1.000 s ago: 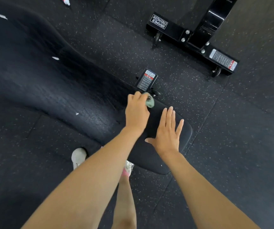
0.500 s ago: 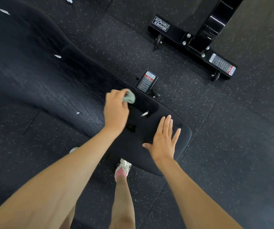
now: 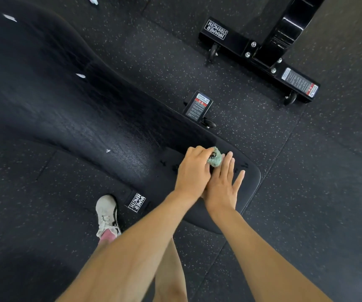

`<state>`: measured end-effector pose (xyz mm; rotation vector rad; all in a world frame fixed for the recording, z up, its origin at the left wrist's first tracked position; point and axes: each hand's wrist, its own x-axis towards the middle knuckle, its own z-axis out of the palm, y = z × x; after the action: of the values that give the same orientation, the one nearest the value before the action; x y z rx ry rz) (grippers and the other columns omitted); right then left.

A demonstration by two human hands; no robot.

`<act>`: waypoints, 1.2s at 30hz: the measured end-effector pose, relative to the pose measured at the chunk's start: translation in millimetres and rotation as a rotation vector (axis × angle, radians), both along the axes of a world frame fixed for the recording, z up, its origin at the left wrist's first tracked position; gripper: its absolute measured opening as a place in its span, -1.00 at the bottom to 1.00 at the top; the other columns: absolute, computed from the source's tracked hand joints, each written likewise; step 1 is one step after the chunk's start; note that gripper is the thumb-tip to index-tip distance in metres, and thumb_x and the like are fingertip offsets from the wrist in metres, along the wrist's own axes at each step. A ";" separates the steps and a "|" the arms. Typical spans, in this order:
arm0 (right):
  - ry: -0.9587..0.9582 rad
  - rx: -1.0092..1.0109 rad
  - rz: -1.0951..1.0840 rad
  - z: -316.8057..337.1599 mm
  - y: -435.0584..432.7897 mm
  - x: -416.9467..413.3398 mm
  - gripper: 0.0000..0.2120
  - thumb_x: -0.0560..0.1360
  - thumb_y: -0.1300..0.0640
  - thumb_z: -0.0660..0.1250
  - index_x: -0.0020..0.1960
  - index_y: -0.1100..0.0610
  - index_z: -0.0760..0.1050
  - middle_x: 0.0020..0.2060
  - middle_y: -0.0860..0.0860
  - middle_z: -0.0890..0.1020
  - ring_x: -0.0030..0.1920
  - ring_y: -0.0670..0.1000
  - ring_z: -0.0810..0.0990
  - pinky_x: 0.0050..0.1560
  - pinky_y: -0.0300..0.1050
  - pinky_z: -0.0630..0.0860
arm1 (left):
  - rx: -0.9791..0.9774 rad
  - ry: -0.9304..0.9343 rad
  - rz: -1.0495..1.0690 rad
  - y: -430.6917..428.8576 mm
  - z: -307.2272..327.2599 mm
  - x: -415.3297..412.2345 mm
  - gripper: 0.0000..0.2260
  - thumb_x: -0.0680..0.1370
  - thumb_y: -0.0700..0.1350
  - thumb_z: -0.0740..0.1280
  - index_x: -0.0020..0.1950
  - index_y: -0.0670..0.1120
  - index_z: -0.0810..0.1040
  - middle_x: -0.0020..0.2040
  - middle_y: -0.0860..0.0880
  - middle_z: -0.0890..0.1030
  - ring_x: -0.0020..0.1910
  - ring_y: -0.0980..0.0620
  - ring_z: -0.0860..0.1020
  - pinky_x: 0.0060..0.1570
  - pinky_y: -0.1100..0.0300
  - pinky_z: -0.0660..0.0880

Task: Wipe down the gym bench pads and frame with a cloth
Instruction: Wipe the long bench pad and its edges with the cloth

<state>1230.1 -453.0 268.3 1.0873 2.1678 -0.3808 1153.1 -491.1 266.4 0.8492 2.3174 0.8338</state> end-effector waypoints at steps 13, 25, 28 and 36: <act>-0.087 0.055 0.041 5.6 -4.1 -6.7 0.03 0.54 -0.09 0.29 0.45 0.31 -0.49 0.49 0.20 -0.38 0.53 0.13 -0.32 0.43 0.18 -0.34 | -0.072 0.086 0.103 -24.9 -10.0 -1.5 -0.66 0.45 -0.37 0.29 0.18 -0.11 0.56 -0.02 -0.07 0.55 0.00 -0.10 0.45 -0.18 -0.01 0.51; -0.068 0.125 0.017 -0.4 -12.6 -3.1 0.09 0.47 -0.19 0.33 0.50 0.29 -0.40 0.52 0.18 -0.31 0.55 0.10 -0.26 0.45 0.21 -0.29 | -0.074 0.176 0.300 -76.8 -2.3 -64.7 -0.65 0.51 -0.34 0.27 0.27 -0.12 0.53 0.12 -0.08 0.52 0.12 -0.06 0.42 -0.17 0.14 0.41; -0.070 0.144 0.003 -0.3 -14.2 -3.8 0.08 0.47 -0.18 0.34 0.51 0.28 -0.38 0.53 0.17 -0.28 0.55 0.09 -0.25 0.45 0.21 -0.31 | -0.168 0.206 0.316 -87.7 -10.3 -74.7 -0.63 0.52 -0.34 0.27 0.30 -0.12 0.50 0.15 -0.10 0.50 0.14 -0.10 0.40 -0.16 0.07 0.47; 0.025 0.138 -0.049 -1.9 -17.9 4.1 -0.02 0.50 -0.05 0.37 0.56 0.22 -0.27 0.56 0.12 -0.20 0.56 0.05 -0.16 0.49 0.11 -0.27 | -0.045 -0.011 -0.080 -57.7 -9.1 6.6 -0.62 0.48 -0.35 0.25 0.28 -0.14 0.52 0.11 -0.13 0.49 0.11 -0.14 0.40 -0.10 0.00 0.46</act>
<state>1234.2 -470.9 266.5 1.2189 2.2200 -0.2705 1159.7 -548.8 257.3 0.9092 2.2682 0.7478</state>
